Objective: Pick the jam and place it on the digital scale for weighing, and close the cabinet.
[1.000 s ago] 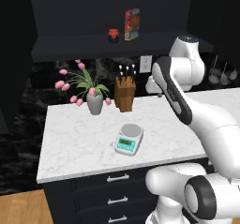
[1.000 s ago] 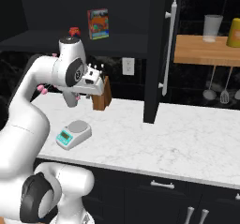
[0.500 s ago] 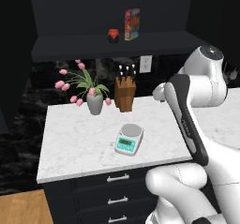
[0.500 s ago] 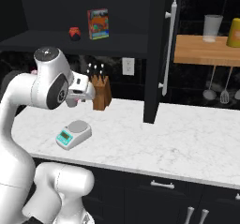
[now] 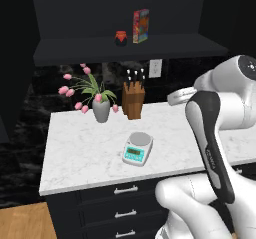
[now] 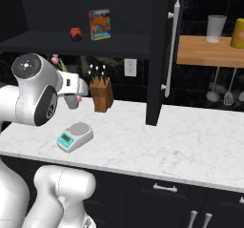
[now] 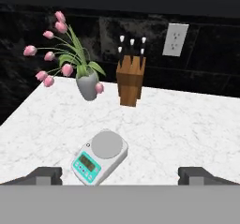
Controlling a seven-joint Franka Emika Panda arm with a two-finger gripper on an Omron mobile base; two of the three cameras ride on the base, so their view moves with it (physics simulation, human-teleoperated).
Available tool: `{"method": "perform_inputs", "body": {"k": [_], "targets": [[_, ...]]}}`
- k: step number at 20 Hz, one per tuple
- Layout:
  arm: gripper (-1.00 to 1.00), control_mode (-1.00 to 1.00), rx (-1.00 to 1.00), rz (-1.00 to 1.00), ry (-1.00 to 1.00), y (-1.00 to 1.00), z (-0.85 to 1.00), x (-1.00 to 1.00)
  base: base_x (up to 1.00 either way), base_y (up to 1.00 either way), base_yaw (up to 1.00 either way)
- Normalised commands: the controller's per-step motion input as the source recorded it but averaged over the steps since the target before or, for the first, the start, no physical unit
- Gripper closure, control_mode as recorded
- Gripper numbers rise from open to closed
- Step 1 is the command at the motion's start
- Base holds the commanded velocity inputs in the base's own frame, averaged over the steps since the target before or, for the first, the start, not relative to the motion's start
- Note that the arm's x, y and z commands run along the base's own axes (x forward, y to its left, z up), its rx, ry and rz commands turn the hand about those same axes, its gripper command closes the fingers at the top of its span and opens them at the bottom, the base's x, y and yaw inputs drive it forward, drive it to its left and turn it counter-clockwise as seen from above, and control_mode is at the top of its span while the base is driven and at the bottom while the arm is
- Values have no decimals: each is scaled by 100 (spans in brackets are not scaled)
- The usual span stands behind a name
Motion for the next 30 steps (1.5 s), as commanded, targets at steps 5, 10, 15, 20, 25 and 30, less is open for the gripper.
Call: {"method": "perform_inputs", "body": {"k": [5, 10, 15, 20, 25, 30], "targets": [[-100, -100, 0, 10, -7, 9, 91, -14, 0, 0, 0], [-100, -100, -3, 6, 0, 13, 72, -5, 0, 0, 0], [-100, -100, 0, 2, -1, 9, 57, 0, 0, 0, 0], [-100, -100, 0, 2, 0, 20, 13, 9, 0, 0, 0], [-100, -100, 0, 2, -2, 27, 0, 35, 0, 0, 0], [-100, -100, 0, 2, 0, 28, 0, 40, 0, 0, 0]]}}
